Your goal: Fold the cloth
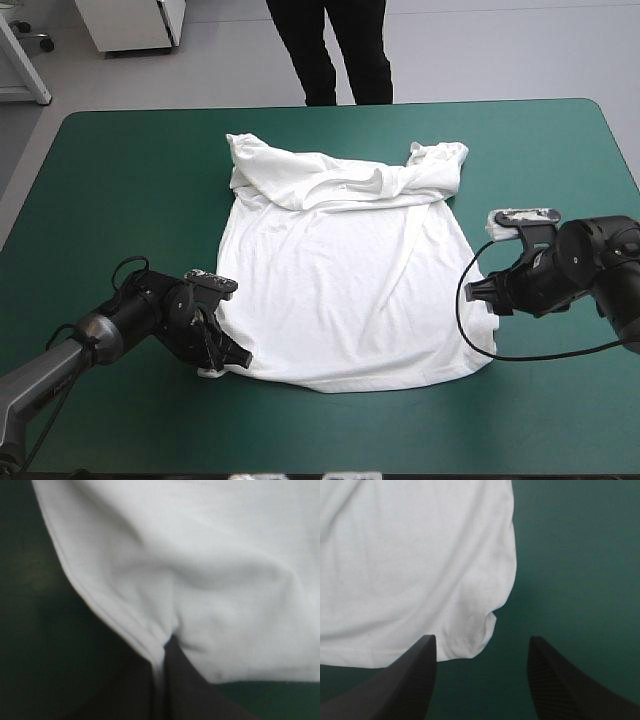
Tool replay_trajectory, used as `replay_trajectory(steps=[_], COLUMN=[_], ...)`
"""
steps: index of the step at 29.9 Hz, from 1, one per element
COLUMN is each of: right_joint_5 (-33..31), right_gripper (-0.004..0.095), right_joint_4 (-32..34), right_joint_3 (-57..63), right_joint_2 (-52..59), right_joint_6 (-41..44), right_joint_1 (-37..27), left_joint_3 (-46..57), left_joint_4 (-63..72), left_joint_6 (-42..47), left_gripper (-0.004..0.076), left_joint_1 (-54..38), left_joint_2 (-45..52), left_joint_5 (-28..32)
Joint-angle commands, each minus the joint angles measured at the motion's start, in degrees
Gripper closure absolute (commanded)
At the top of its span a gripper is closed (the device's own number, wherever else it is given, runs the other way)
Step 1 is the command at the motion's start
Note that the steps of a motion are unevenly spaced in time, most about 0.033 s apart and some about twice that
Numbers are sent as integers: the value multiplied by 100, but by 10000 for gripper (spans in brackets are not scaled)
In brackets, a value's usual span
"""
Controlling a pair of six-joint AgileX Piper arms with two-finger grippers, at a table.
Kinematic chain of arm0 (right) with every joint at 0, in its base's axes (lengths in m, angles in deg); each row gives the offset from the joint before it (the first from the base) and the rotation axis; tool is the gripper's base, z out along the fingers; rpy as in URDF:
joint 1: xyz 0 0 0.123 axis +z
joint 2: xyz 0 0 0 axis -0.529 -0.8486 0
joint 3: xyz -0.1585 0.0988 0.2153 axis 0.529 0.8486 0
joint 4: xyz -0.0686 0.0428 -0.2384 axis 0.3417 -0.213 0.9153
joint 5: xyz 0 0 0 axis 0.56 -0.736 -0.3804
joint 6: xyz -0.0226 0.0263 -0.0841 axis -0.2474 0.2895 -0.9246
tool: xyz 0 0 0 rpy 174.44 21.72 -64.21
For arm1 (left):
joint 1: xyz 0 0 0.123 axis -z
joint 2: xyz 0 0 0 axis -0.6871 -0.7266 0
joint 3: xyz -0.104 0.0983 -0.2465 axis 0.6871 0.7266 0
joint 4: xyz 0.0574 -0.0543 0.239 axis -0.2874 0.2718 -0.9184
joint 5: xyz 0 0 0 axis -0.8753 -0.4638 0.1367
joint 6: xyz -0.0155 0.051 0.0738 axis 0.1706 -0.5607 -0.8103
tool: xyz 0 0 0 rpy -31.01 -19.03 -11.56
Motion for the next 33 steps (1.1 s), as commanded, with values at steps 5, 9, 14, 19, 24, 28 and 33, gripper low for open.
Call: replay_trajectory(steps=[5,9,14,19,24,28,33], right_joint_5=[1138,1384,1635,1613,1524,1440,1310], right_gripper=[385,385,395,395,600,911,925], right_joint_4=[-346,-261,-214,-252,-518,-754,-686], right_joint_3=[738,885,915,929,929,905,524], right_joint_2=[-161,-471,-1001,-1529,-1718,-1582,-1112], right_joint_6=[10,10,36,36,24,-264,-336], right_joint_1=[-28,-28,-28,-28,-28,-28,-28], left_joint_3=[24,24,24,24,24,-183,-956], left_joint_4=[580,565,576,576,553,496,294], left_joint_6=[60,60,60,60,60,60,60], left_gripper=[733,733,733,733,733,733,733], left_joint_1=[100,100,100,100,100,89,89], left_joint_2=[-76,-76,-76,-76,-76,-58,43], left_joint_5=[246,233,223,220,286,318,247])
